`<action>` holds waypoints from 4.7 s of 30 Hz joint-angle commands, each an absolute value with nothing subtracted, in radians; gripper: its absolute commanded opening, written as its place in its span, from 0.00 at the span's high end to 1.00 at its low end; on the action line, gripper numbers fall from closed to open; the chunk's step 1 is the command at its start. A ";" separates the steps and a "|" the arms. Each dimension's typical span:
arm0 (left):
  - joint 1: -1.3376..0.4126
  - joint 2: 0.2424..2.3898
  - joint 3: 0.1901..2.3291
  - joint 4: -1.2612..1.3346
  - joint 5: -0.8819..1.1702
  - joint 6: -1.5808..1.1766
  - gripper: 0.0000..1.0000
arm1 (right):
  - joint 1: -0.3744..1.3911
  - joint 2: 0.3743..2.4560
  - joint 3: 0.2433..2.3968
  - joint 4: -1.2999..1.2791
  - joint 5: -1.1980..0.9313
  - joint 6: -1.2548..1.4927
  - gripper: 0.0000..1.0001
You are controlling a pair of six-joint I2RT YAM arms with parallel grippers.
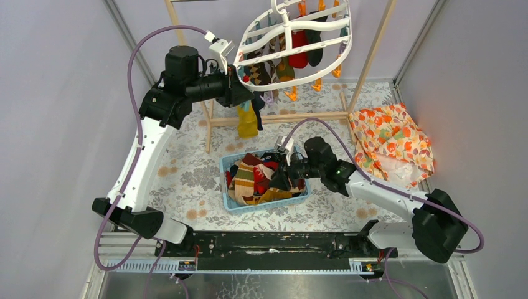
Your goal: Clip the socks to the hanger
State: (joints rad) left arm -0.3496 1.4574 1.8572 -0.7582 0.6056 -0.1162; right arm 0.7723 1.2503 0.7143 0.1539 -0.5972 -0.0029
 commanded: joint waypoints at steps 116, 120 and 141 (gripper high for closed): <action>-0.296 1.396 1.703 -0.529 0.843 -0.330 1.00 | 0.552 1.474 0.596 1.194 -0.760 1.081 1.00; -0.295 1.396 1.703 -0.538 0.836 -0.313 1.00 | 0.551 1.441 0.500 1.080 -0.706 0.982 1.00; -0.287 1.396 1.705 -0.547 0.835 -0.295 1.00 | 0.553 1.500 0.585 1.133 -0.831 0.938 0.41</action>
State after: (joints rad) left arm -0.2932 1.4124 1.7096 -0.5556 0.7944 -0.3187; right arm 0.5556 1.4647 0.5449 0.9810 -0.7650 0.8867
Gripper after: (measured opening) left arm 0.218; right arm 0.575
